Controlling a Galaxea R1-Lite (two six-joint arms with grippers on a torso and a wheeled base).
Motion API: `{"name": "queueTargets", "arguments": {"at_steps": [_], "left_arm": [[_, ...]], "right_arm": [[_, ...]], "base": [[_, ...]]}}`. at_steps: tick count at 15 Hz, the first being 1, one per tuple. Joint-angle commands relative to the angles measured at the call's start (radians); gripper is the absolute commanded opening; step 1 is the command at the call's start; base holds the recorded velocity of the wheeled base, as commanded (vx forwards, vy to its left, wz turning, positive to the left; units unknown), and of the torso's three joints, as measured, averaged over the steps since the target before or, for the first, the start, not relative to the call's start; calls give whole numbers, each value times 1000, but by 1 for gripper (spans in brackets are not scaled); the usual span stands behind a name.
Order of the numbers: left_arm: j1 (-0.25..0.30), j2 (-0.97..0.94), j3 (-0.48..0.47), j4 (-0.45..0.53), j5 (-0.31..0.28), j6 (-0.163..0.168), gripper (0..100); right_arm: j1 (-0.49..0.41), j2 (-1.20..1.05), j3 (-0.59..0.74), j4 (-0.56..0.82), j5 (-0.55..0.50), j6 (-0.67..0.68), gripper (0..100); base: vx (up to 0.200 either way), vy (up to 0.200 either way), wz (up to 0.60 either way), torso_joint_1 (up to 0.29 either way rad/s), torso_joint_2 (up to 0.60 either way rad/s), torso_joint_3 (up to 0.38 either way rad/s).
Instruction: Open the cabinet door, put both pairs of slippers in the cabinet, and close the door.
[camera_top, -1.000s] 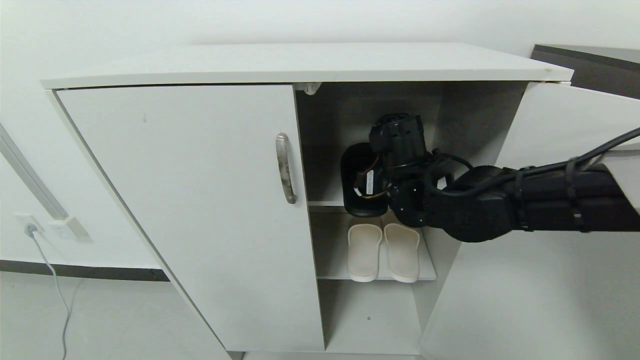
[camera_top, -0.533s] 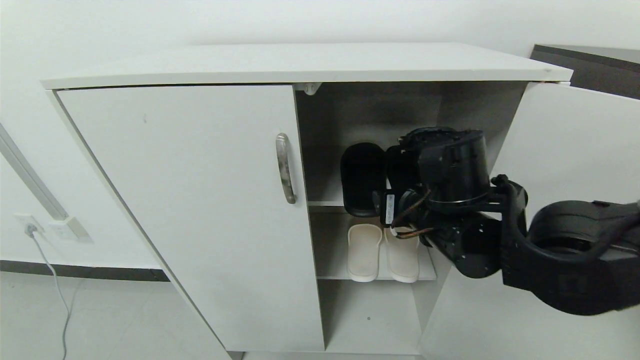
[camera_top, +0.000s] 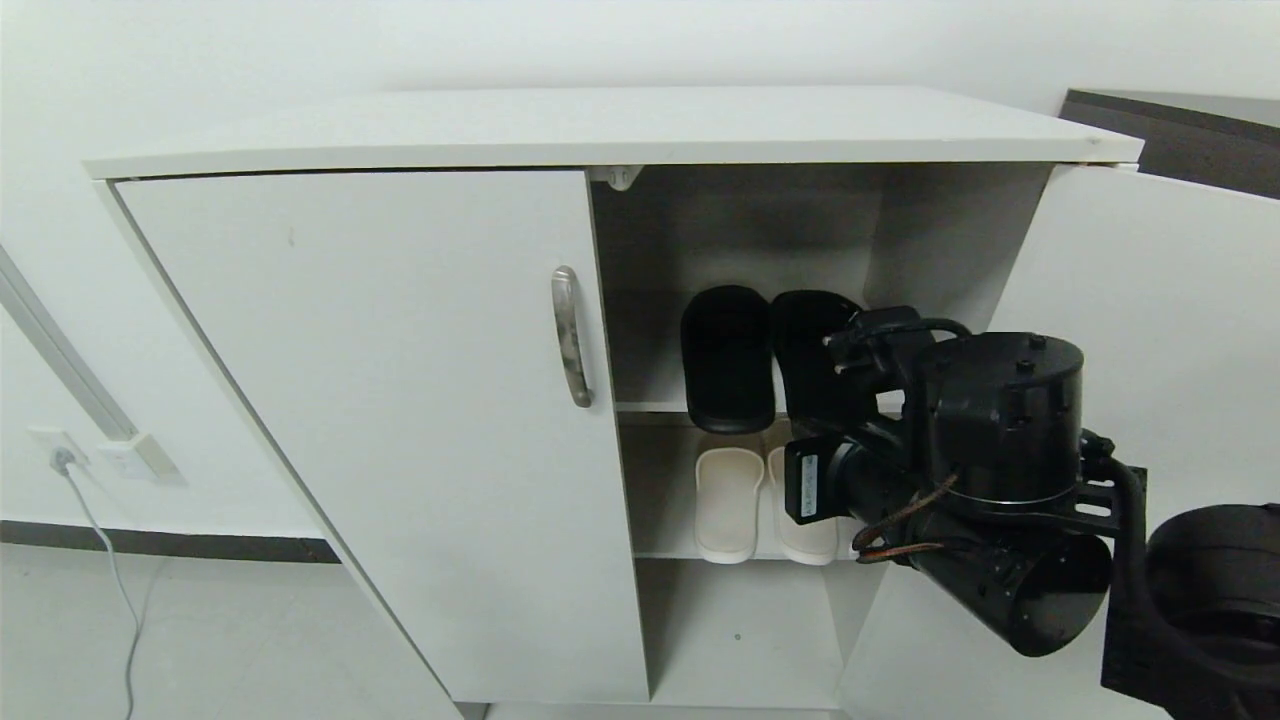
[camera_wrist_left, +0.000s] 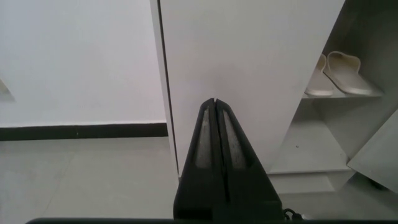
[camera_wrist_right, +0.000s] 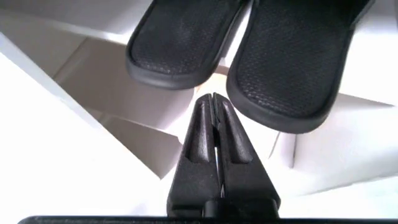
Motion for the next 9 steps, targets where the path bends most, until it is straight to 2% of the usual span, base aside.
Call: {"name": "queueTargets", "arguments": {"at_steps": [1, 8, 9], "left_arm": [[0, 0, 0, -1, 0, -1, 0], [0, 0, 0, -1, 0, -1, 0], [0, 0, 0, -1, 0, -1, 0]], "right_arm": [[-2, 22, 41, -30, 4, -15, 0], [-1, 29, 59, -63, 10, -27, 0], [-1, 29, 59, -63, 10, -27, 0]], "base": [[0, 0, 0, 0, 0, 0], [0, 0, 0, 0, 0, 0], [-200, 0, 0, -2, -2, 2]]}}
